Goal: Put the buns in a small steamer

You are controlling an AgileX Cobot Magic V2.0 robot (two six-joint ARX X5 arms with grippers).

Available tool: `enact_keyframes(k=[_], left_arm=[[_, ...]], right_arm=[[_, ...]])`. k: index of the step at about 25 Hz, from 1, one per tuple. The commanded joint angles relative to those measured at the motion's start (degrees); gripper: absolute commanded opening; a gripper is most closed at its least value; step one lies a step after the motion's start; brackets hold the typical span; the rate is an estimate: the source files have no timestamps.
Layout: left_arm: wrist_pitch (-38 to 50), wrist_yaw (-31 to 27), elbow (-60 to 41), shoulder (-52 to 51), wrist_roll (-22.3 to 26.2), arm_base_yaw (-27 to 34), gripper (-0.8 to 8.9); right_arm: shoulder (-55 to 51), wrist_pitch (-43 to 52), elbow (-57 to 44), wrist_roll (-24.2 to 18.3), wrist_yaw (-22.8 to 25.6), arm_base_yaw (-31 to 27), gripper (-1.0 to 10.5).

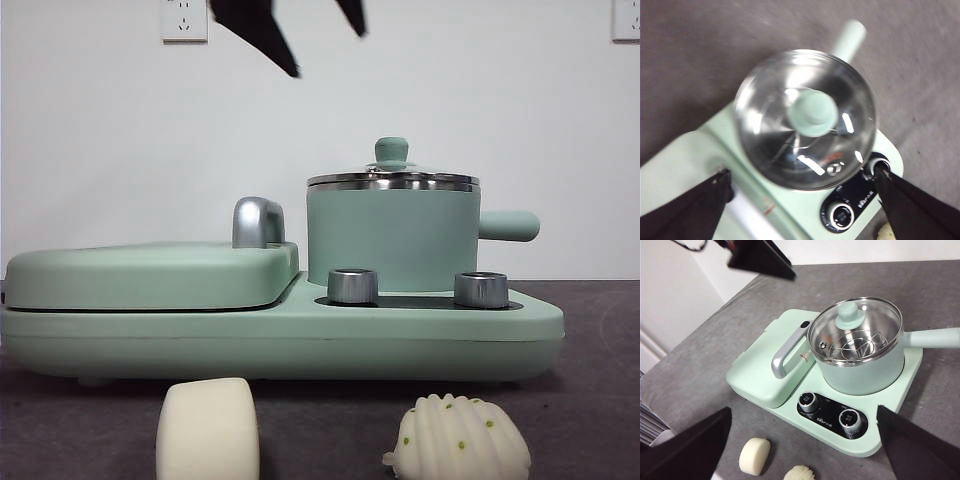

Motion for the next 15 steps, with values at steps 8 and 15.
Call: enact_keyframes(k=[8,15], left_arm=[[5.27,-3.82,1.77,7.69,1.73,-5.18,4.6],[9.2,-3.85,1.77,10.93,3.13,-5.31,4.04]], right_arm=[[0.22,-0.33,1.05,0.9,-0.09,0.15,4.6],[0.22,-0.35,1.05,0.9,-0.07,0.15,4.6]])
